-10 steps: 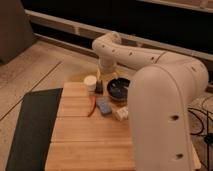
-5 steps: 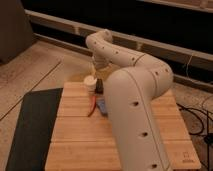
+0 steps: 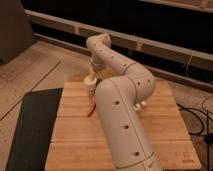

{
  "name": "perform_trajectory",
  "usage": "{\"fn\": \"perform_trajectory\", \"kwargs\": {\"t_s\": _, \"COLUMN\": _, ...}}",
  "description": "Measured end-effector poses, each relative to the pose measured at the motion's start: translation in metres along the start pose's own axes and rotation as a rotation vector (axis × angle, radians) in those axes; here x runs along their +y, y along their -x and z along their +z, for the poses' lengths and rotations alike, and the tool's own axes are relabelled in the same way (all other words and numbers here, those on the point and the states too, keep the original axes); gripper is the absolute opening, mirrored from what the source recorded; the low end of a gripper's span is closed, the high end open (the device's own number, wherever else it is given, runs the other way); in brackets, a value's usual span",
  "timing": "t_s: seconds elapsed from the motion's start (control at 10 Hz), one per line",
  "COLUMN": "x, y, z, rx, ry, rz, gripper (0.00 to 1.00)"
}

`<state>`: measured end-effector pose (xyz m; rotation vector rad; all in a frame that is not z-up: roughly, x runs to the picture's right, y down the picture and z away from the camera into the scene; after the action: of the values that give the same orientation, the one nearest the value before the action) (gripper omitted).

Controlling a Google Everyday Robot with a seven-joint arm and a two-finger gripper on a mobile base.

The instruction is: Pick up the ceramic cup

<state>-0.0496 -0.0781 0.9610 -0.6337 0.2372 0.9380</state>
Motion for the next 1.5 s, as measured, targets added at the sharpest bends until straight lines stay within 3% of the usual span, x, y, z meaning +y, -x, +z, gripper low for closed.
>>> {"fn": "perform_trajectory", "kwargs": {"t_s": 0.2, "x": 0.006, "y": 0.011, "z": 0.010, "rx": 0.004, "ry": 0.025, "rz": -0.031, "gripper": 0.65}}
{"fn": "perform_trajectory", "kwargs": {"t_s": 0.3, "x": 0.009, "y": 0.012, "z": 0.016, "rx": 0.009, "ry": 0.045, "rz": -0.027, "gripper": 0.59}}
{"fn": "perform_trajectory", "kwargs": {"t_s": 0.6, "x": 0.007, "y": 0.001, "z": 0.029, "rx": 0.034, "ry": 0.098, "rz": 0.020, "gripper": 0.30}}
{"fn": "perform_trajectory", "kwargs": {"t_s": 0.7, "x": 0.005, "y": -0.004, "z": 0.032, "rx": 0.043, "ry": 0.113, "rz": 0.047, "gripper": 0.15}}
{"fn": "perform_trajectory", "kwargs": {"t_s": 0.8, "x": 0.003, "y": -0.005, "z": 0.031, "rx": 0.043, "ry": 0.114, "rz": 0.061, "gripper": 0.08}}
{"fn": "perform_trajectory", "kwargs": {"t_s": 0.9, "x": 0.000, "y": -0.002, "z": 0.022, "rx": 0.030, "ry": 0.109, "rz": 0.082, "gripper": 0.01}}
{"fn": "perform_trajectory", "kwargs": {"t_s": 1.3, "x": 0.002, "y": 0.020, "z": -0.035, "rx": -0.040, "ry": 0.085, "rz": 0.101, "gripper": 0.00}}
{"fn": "perform_trajectory", "kwargs": {"t_s": 1.5, "x": 0.006, "y": 0.035, "z": -0.074, "rx": -0.093, "ry": 0.070, "rz": 0.096, "gripper": 0.00}}
